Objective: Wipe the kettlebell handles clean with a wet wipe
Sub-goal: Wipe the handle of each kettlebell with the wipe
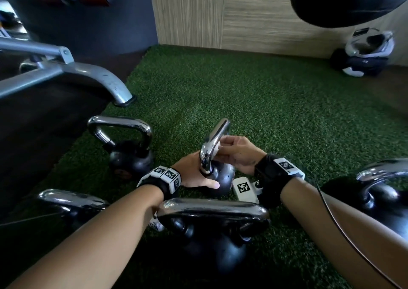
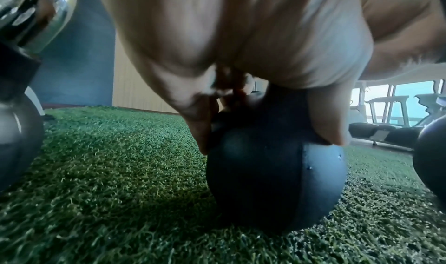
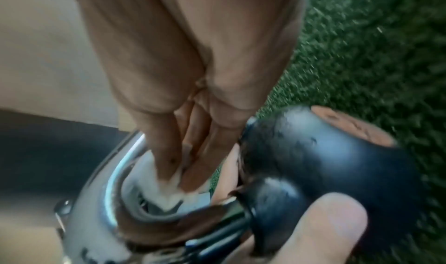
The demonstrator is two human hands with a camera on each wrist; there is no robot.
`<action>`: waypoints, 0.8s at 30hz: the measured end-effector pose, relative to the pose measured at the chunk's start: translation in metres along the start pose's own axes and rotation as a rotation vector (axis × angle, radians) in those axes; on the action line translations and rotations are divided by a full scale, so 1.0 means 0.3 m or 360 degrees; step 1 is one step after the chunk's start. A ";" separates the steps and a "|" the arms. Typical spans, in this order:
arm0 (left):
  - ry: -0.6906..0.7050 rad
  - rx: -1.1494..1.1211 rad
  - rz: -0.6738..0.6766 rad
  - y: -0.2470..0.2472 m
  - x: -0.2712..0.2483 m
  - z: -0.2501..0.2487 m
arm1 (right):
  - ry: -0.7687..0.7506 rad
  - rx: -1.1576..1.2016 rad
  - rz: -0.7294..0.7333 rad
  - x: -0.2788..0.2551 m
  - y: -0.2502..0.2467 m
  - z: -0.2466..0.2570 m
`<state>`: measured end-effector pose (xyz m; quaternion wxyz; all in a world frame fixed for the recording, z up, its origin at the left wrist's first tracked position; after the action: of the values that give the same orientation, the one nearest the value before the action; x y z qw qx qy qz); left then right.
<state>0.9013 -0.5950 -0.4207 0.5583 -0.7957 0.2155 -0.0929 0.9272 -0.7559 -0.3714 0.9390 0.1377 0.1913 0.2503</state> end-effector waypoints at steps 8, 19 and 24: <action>0.0057 -0.0084 -0.0069 0.029 -0.017 0.018 | -0.0028 0.0148 -0.0136 -0.004 -0.036 -0.002; 0.0019 -0.0203 -0.0122 0.020 -0.029 0.002 | -0.0445 -0.0551 -0.0686 0.008 -0.089 0.048; -0.0005 -0.0345 -0.0106 0.015 -0.030 0.013 | -0.0631 -0.1086 -0.1095 0.072 -0.091 0.076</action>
<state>0.8938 -0.5891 -0.4254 0.4659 -0.8584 0.1968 -0.0861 0.9655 -0.7711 -0.3670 0.9766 -0.2022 -0.0483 -0.0554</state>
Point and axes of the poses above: each hand's wrist, its own x-axis towards the middle knuckle, its own y-axis out of the palm, z = x × y, the point moved 2 cm from there along x, towards the middle knuckle, and after that the axes turned 2 degrees about y, right-handed, at the moved point
